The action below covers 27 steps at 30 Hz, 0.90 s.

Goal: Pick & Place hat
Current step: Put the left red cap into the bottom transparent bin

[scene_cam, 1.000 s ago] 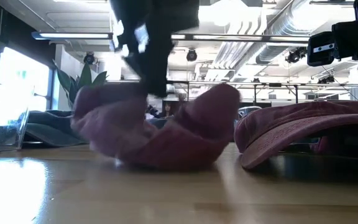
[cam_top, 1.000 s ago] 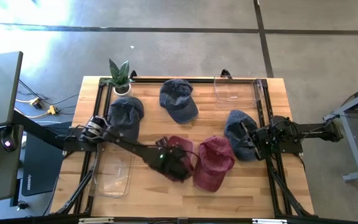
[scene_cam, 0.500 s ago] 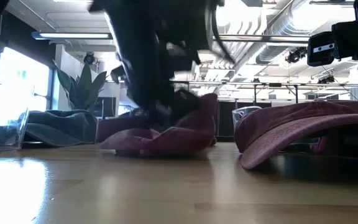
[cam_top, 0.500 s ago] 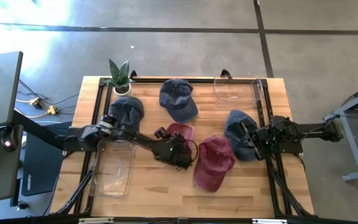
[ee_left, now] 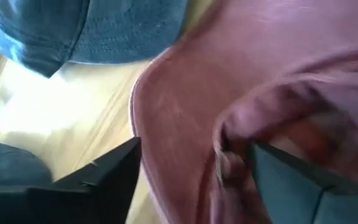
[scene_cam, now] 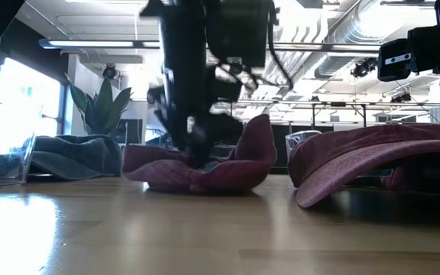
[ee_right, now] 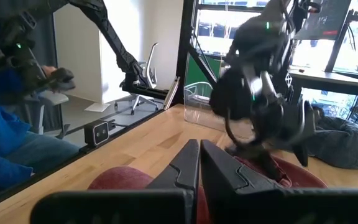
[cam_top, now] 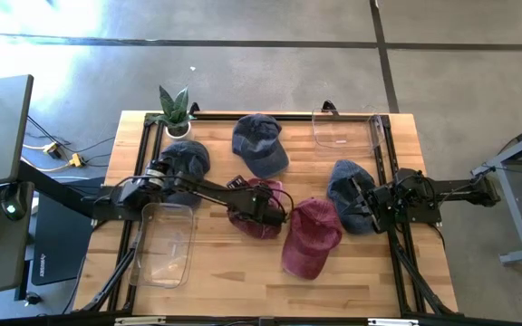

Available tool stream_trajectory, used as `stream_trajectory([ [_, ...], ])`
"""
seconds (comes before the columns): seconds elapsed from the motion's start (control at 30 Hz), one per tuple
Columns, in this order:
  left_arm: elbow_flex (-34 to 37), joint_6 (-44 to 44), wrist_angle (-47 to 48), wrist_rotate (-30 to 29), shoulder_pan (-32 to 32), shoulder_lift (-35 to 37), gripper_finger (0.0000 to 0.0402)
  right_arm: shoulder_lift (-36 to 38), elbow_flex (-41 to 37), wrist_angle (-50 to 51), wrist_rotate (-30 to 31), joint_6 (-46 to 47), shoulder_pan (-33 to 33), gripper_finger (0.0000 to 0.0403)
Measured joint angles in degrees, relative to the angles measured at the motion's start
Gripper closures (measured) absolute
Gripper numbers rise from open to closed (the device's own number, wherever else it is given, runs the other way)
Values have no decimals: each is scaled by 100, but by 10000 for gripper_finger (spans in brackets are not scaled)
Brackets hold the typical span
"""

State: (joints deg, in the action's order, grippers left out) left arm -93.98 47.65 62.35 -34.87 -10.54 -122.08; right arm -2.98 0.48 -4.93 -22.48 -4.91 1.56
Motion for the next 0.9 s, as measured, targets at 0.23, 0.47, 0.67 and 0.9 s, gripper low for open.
stream_trajectory([
  [0.23, -735, -991, 473, 728, -457, 106, 88, 0, 1, 0, 0, -2, 0, 391],
  [0.47, -571, -1782, -240, 832, -1647, 99, 87, 1, -1, 0, 0, -2, -1, 391],
  [0.67, 182, -2045, -1625, -151, -2080, 87, 107, 0, 0, 0, 0, -2, 0, 391],
  [0.9, 850, -1915, -2323, -344, -1683, 85, 182, 0, 1, 0, 0, -2, 0, 391],
])
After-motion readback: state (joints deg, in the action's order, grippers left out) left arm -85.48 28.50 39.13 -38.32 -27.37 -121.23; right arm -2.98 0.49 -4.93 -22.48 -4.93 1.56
